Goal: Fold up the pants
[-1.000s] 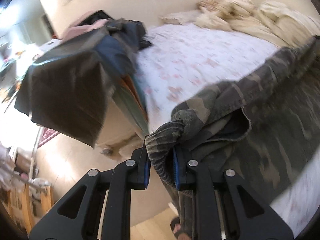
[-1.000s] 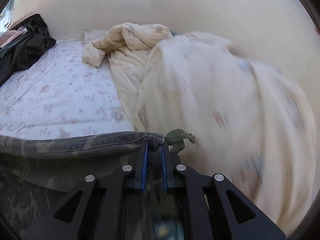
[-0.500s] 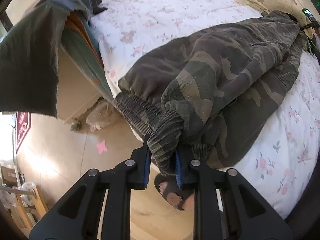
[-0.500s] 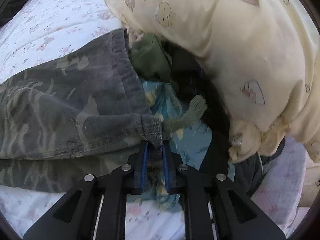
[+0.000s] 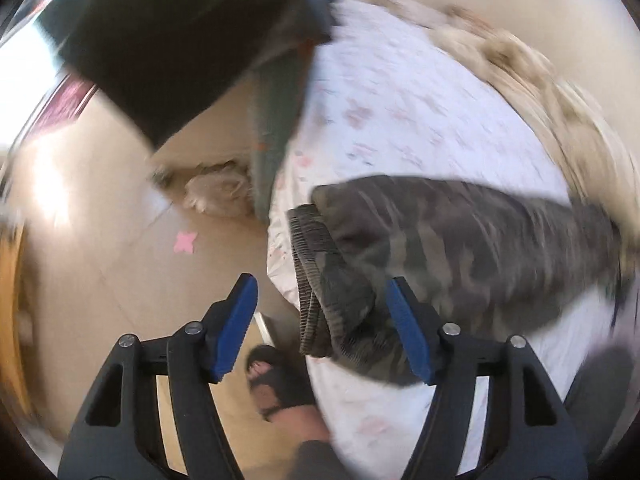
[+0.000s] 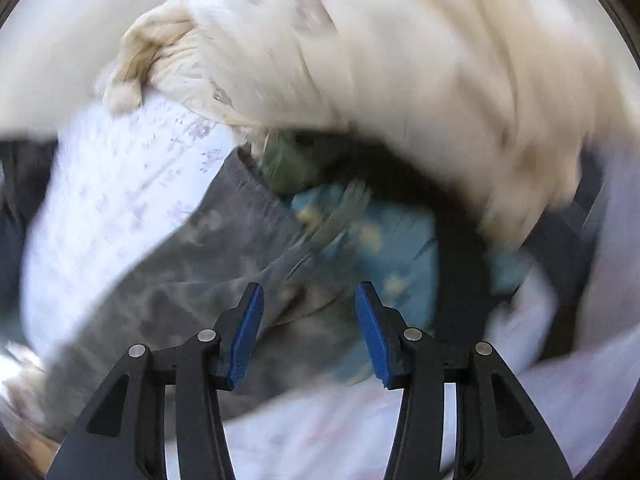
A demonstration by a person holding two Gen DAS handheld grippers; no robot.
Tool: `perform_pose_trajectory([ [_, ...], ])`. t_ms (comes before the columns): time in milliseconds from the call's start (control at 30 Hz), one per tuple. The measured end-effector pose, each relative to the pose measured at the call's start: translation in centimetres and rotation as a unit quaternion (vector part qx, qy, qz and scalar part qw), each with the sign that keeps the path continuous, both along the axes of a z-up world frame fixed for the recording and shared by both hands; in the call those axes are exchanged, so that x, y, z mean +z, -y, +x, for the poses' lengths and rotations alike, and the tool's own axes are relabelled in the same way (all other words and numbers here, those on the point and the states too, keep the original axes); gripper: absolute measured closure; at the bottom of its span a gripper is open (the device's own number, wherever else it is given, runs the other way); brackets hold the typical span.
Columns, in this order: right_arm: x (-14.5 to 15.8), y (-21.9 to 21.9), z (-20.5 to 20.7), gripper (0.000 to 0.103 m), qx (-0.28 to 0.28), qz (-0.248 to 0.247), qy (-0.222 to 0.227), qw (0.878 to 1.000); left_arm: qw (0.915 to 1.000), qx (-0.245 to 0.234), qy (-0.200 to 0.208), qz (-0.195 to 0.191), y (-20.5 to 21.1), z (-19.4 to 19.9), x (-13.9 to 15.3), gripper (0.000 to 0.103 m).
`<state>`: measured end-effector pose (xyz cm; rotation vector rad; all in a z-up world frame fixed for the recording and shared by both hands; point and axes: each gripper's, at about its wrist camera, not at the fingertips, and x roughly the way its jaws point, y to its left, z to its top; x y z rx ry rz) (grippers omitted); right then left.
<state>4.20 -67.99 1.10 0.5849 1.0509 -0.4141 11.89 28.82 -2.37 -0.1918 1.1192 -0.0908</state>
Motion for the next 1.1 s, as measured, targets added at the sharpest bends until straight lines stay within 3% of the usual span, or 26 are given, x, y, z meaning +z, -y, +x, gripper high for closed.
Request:
perform_pose_trajectory([
  [100,-2.0,-0.2,0.1,0.054,-0.040,0.049,0.016,0.998,0.9961,0.075,-0.035,0.030,1.1,0.5,-0.4,0.039],
  [133,-2.6,-0.3,0.3,0.054,-0.054,0.059,0.020,0.997,0.9947,0.091,-0.041,0.025,1.6,0.5,-0.4,0.039],
  [267,-4.4,-0.4,1.8,0.054,-0.100,0.043,0.000,0.994,0.9922,0.104,-0.049,0.047,4.1,0.6,-0.7,0.039],
  [300,-4.8,-0.3,2.1,0.067,-0.104,0.042,-0.007,0.994,0.9904,0.110,-0.050,0.067,4.8,0.5,-0.8,0.039],
  [333,-5.2,-0.2,2.3,0.091,-0.107,0.043,-0.007,0.993,0.9889,0.117,-0.052,0.075,4.9,0.4,-0.9,0.039],
  [367,-5.3,-0.3,2.4,0.097,-0.107,0.040,-0.007,0.993,0.9879,0.122,-0.055,0.077,5.0,0.2,-1.0,0.039],
  [400,-4.8,-0.8,2.2,0.101,-0.100,0.027,0.006,0.995,0.9866,0.134,-0.057,0.074,4.7,-0.1,-1.0,0.039],
  [567,-2.5,-2.1,0.9,0.102,-0.057,-0.002,0.038,0.998,0.9762,0.203,-0.052,0.057,1.9,-1.4,-1.5,0.039],
  [667,-1.0,-2.0,-0.5,0.102,-0.060,-0.002,0.073,0.996,0.9682,0.236,-0.083,-0.006,0.1,-1.9,-3.7,0.039],
  [767,-0.8,-1.9,-0.8,0.102,-0.054,-0.010,0.070,0.996,0.9523,0.265,-0.114,-0.099,-0.2,-2.1,-6.1,0.039],
  [833,-1.1,-2.0,-1.0,0.102,-0.057,0.000,0.070,0.996,0.9443,0.289,-0.109,-0.114,0.3,-2.9,-6.1,0.039],
  [933,-1.1,-2.3,-0.8,0.102,-0.052,0.000,0.068,0.996,0.9344,0.332,-0.061,-0.114,0.3,-5.0,-4.3,0.041],
  [1100,-0.4,-2.2,-0.4,0.102,-0.043,-0.008,0.071,0.997,0.9256,0.315,-0.120,-0.172,0.3,-3.9,-6.4,0.041],
])
